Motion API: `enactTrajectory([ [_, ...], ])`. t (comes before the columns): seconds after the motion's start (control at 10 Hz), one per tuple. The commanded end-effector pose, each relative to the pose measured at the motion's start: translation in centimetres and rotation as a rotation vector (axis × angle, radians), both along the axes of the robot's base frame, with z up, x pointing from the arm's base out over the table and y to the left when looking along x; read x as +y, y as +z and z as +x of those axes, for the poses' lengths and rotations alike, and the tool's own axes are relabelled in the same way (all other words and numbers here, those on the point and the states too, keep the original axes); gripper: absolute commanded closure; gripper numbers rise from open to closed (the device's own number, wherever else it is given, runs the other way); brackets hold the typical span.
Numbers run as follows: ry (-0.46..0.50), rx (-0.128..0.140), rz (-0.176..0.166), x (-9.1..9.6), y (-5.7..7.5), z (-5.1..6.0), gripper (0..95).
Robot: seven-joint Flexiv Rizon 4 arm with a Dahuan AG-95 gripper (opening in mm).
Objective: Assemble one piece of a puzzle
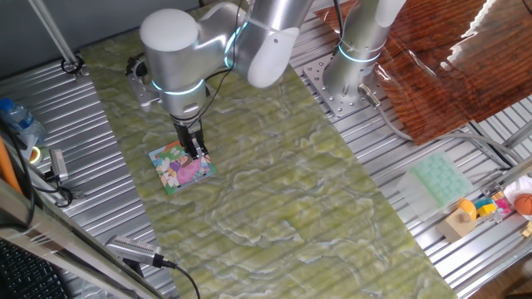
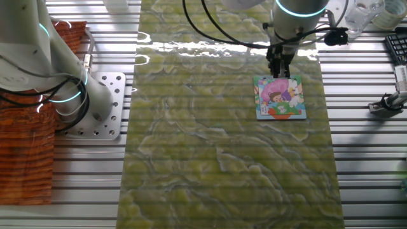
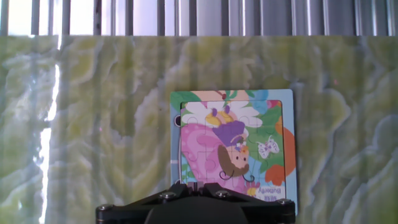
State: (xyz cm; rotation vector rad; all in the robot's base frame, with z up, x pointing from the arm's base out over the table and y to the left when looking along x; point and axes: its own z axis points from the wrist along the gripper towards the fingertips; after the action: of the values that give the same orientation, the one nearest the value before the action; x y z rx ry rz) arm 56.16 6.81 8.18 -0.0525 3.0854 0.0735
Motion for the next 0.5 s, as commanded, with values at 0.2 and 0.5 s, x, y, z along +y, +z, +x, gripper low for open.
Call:
enactTrajectory([
  [0.2,0.017,-0.002,-0.004,-0.2,-0.16,-0.39,95.0],
  [0.5,0.031,0.0,-0.005,-0.31,-0.3,-0.54,95.0],
])
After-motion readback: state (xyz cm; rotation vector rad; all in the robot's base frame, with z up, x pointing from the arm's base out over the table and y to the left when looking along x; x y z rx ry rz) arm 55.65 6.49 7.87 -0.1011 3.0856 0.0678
